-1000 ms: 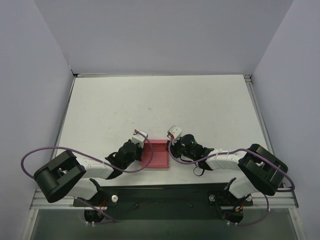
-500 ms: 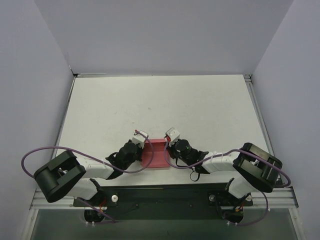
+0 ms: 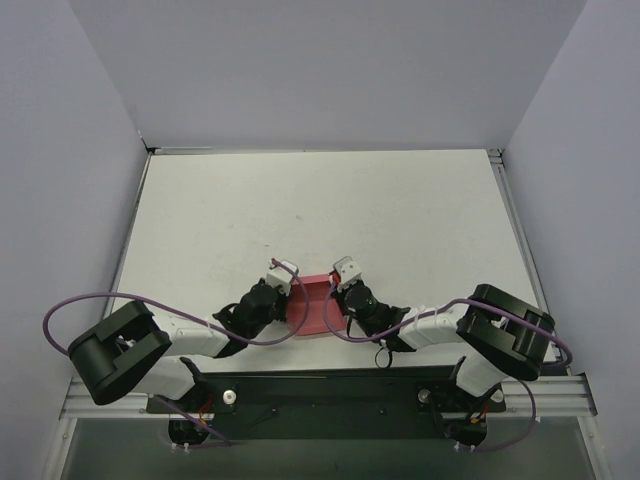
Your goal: Fold the paper box
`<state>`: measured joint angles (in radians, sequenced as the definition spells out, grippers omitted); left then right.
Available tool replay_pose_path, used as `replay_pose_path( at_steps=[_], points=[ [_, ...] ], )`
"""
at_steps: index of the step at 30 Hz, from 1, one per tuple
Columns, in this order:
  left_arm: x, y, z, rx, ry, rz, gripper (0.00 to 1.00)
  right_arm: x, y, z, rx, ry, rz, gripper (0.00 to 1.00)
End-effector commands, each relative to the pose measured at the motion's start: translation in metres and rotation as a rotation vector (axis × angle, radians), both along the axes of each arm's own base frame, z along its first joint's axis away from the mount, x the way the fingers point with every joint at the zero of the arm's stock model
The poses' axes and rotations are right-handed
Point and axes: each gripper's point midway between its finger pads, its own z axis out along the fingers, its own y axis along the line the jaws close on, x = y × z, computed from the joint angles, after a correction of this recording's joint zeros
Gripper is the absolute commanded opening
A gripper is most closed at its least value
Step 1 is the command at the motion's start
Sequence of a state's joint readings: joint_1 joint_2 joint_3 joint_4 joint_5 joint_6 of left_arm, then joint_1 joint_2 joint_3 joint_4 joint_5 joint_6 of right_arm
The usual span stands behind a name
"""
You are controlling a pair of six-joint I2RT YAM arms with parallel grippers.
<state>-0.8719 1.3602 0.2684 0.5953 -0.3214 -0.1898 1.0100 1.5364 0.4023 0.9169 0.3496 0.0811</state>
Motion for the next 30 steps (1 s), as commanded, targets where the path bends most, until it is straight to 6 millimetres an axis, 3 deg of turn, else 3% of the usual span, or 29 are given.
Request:
replay_pose_path(
  at_steps=[1, 6, 13, 23, 30],
  points=[
    [-0.007, -0.038, 0.025, -0.109, -0.003, -0.118, 0.21, 0.017, 0.018, 0.041, 0.105, -0.111, -0.092, 0.0],
    [-0.007, -0.041, 0.028, -0.126, -0.001, -0.112, 0.21, 0.019, 0.005, 0.036, 0.027, -0.144, -0.207, 0.0],
    [-0.004, -0.044, 0.031, -0.144, 0.001, -0.099, 0.21, 0.022, -0.005, 0.045, -0.082, -0.228, -0.379, 0.0],
    [-0.002, -0.049, 0.038, -0.175, -0.001, -0.087, 0.2, 0.02, -0.018, 0.034, -0.194, -0.259, -0.497, 0.0],
    [-0.001, -0.052, 0.039, -0.189, 0.004, -0.085, 0.2, 0.019, -0.023, 0.025, -0.181, -0.244, -0.524, 0.0]
  ],
)
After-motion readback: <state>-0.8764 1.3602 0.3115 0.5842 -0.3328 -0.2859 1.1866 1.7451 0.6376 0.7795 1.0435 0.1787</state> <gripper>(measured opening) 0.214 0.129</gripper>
